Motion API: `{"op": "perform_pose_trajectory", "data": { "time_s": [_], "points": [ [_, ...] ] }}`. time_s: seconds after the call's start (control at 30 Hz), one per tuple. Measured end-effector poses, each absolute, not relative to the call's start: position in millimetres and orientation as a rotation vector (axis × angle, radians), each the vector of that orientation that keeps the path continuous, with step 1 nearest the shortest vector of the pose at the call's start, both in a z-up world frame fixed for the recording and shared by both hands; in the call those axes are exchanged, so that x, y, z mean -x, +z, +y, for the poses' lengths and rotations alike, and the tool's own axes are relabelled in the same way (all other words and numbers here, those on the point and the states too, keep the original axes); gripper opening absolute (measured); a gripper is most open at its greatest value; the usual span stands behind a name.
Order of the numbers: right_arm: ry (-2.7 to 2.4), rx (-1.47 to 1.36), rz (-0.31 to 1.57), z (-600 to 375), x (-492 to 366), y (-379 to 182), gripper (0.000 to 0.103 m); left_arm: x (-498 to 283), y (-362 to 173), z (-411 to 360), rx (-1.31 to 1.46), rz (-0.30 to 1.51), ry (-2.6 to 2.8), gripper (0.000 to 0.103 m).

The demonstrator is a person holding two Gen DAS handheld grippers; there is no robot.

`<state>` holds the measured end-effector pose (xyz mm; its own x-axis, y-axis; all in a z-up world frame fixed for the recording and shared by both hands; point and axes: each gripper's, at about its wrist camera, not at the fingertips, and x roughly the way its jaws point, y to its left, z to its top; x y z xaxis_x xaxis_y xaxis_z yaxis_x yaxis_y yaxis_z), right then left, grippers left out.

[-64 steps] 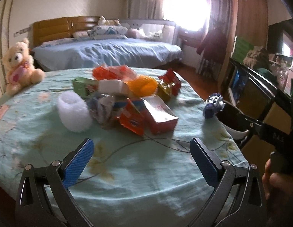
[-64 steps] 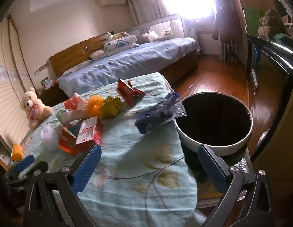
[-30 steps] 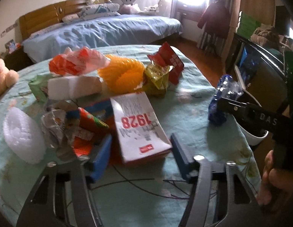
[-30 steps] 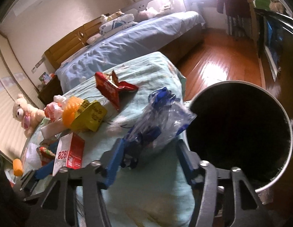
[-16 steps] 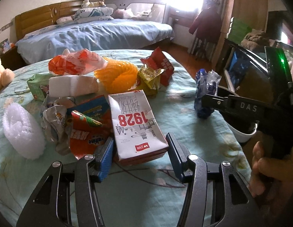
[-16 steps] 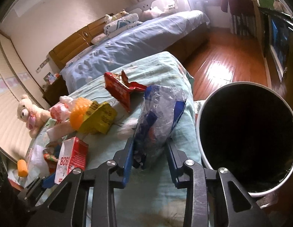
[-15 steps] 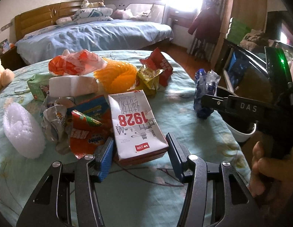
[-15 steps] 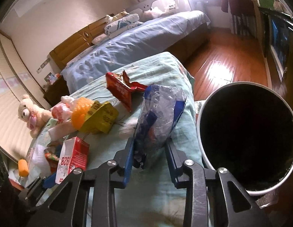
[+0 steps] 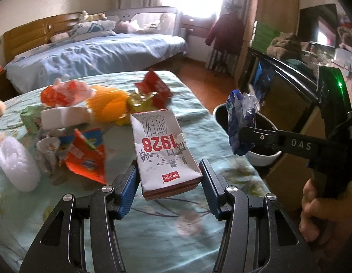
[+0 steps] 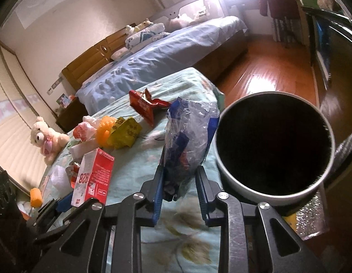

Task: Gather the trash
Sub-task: 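Lift the blue plastic bag with the right gripper over the black bin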

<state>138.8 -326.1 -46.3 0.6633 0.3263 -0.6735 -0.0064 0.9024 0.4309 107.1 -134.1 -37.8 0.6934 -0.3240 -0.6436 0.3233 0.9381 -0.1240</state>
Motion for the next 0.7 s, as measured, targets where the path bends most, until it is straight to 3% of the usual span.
{"op": "perform_pose_trajectory", "data": {
  "time_s": [0.7],
  "points": [
    [0.079,-0.457,0.831,-389,-126,-55,0.027,-125,-36,-195,-0.067,0.726,-0.475,0.052]
  ]
}}
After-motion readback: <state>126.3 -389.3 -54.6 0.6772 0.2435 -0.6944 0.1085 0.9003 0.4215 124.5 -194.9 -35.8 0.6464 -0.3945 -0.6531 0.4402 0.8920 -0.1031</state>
